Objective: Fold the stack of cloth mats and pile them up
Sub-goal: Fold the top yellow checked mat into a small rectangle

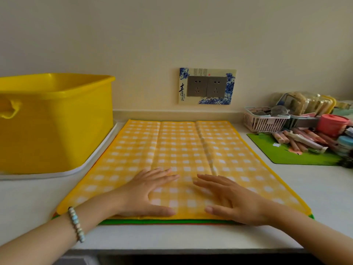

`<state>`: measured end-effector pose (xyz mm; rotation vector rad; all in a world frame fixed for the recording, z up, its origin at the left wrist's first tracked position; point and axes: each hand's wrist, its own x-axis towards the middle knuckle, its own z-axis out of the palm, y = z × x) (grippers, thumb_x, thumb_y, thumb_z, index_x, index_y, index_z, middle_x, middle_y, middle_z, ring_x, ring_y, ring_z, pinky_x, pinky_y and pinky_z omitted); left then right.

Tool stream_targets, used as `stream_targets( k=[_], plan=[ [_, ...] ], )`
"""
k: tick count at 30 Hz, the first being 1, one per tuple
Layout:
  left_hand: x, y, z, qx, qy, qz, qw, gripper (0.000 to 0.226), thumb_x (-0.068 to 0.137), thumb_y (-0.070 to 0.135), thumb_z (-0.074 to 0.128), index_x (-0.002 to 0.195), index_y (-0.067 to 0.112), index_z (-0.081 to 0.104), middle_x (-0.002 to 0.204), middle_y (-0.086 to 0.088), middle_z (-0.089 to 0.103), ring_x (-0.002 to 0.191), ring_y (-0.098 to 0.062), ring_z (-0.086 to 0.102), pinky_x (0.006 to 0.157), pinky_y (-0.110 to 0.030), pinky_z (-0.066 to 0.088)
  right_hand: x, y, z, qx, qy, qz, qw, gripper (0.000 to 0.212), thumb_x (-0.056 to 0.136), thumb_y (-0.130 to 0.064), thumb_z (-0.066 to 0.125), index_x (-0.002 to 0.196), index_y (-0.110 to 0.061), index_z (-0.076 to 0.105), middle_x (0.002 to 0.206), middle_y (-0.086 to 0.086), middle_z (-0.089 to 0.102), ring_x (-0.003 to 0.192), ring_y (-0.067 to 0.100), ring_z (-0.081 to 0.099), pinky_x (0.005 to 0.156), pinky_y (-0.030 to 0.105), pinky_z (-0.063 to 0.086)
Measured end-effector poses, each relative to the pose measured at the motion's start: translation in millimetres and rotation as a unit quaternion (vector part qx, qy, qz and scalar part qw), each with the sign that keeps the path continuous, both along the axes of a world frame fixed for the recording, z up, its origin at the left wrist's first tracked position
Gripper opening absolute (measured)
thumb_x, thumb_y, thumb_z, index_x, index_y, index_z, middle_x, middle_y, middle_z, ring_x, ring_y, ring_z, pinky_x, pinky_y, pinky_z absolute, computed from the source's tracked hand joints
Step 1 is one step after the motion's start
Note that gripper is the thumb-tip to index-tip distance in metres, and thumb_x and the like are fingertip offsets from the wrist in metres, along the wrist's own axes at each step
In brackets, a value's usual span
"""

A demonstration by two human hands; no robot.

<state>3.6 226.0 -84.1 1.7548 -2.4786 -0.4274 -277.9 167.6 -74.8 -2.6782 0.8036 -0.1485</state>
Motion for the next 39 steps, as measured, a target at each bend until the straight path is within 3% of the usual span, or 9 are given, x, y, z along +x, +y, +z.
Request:
stream_targets(
  k=[5, 9, 19, 22, 26, 29, 34, 36, 39],
  plan=[
    [3.1, 10.8, -1.9, 0.012, 0.0, -0.005, 1.0, 0.087, 0.054, 0.094, 0.043, 0.128, 0.072, 0.003, 0.15, 0.035, -0.01, 0.136, 0.01, -0.021, 0.116, -0.036, -0.011, -11.1, 12.3, -2.1, -0.023, 0.03, 0.008, 0.999, 0.068, 0.079, -0.07, 0.045, 0.14, -0.052, 0.024, 0.152, -0.029, 0.01, 0.138, -0.014, 0.001, 0.116, 0.02, 0.001],
    [4.0, 15.2, -1.6, 0.027, -0.004, -0.001, 1.0, 0.087, 0.052, 0.095, 0.044, 0.129, 0.073, 0.009, 0.15, 0.035, -0.009, 0.138, 0.006, -0.02, 0.117, -0.038, -0.009, -20.8, 15.6, -2.8, 0.016, 0.011, -0.008, 1.0, 0.055, 0.082, -0.067, 0.044, 0.134, -0.058, 0.031, 0.148, -0.035, 0.016, 0.133, -0.021, 0.007, 0.108, 0.005, 0.005],
    [6.9, 28.9, 27.7, 0.121, 0.181, 0.058, 0.974, 0.045, 0.068, 0.07, 0.058, 0.106, 0.047, 0.068, 0.132, 0.028, 0.049, 0.13, 0.008, 0.036, 0.109, -0.019, 0.025, -28.6, 13.8, 4.0, 0.089, -0.031, -0.027, 0.995, 0.044, 0.084, -0.056, 0.044, 0.125, -0.045, 0.054, 0.138, -0.033, 0.037, 0.125, -0.022, 0.03, 0.103, 0.005, 0.025],
    [10.2, 29.3, 40.7, 0.117, 0.168, 0.085, 0.975, 0.03, 0.07, 0.065, 0.055, 0.085, 0.046, 0.073, 0.102, 0.036, 0.062, 0.115, 0.006, 0.052, 0.098, -0.016, 0.036, -34.6, 10.6, 13.9, 0.103, -0.035, -0.05, 0.993, 0.039, 0.082, -0.055, 0.046, 0.116, -0.044, 0.061, 0.118, -0.036, 0.056, 0.105, -0.023, 0.047, 0.086, 0.0, 0.035],
    [11.1, 24.6, 58.6, 0.114, 0.135, 0.074, 0.981, 0.044, 0.077, 0.065, 0.048, 0.085, 0.032, 0.077, 0.092, 0.029, 0.069, 0.097, 0.013, 0.058, 0.096, -0.014, 0.035, -41.0, -0.8, 35.6, 0.121, -0.037, -0.071, 0.989, 0.034, 0.08, -0.053, 0.046, 0.093, -0.036, 0.073, 0.094, -0.015, 0.072, 0.09, 0.008, 0.065, 0.084, 0.026, 0.05],
    [8.4, 20.0, 76.6, 0.125, 0.108, 0.062, 0.984, 0.042, 0.079, 0.063, 0.05, 0.075, 0.03, 0.076, 0.077, 0.024, 0.069, 0.069, 0.012, 0.057, 0.069, -0.004, 0.038, -43.8, -9.9, 57.0, 0.208, -0.026, -0.05, 0.976, 0.03, 0.082, -0.043, 0.052, 0.089, -0.024, 0.074, 0.09, -0.005, 0.075, 0.081, 0.011, 0.07, 0.074, 0.021, 0.054],
    [8.2, 5.9, 110.8, 0.128, 0.105, 0.077, 0.983, 0.026, 0.068, 0.057, 0.065, 0.075, 0.034, 0.074, 0.072, 0.022, 0.069, 0.061, 0.013, 0.055, 0.059, -0.004, 0.038, -44.8, -33.5, 101.6, 0.251, 0.035, -0.033, 0.967, 0.02, 0.084, -0.037, 0.059, 0.091, -0.022, 0.07, 0.082, 0.005, 0.075, 0.062, 0.007, 0.066, 0.066, 0.015, 0.05],
    [10.5, -5.2, 122.9, 0.105, 0.114, 0.097, 0.983, 0.022, 0.068, 0.051, 0.07, 0.076, 0.03, 0.072, 0.069, 0.019, 0.069, 0.057, 0.012, 0.053, 0.055, -0.003, 0.036, -40.3, -47.5, 114.0, 0.232, 0.042, -0.044, 0.971, 0.015, 0.084, -0.039, 0.059, 0.088, -0.027, 0.068, 0.083, 0.002, 0.075, 0.062, 0.005, 0.066, 0.069, 0.016, 0.051],
    [14.7, -29.4, 130.3, 0.017, 0.12, 0.128, 0.984, 0.018, 0.076, 0.042, 0.073, 0.071, 0.026, 0.069, 0.055, 0.02, 0.062, 0.049, 0.01, 0.047, 0.049, -0.005, 0.034, -28.2, -75.2, 124.8, 0.051, 0.032, -0.063, 0.996, 0.013, 0.078, -0.046, 0.064, 0.078, -0.035, 0.071, 0.08, -0.013, 0.073, 0.069, -0.003, 0.063, 0.07, 0.011, 0.047]
  ],
)
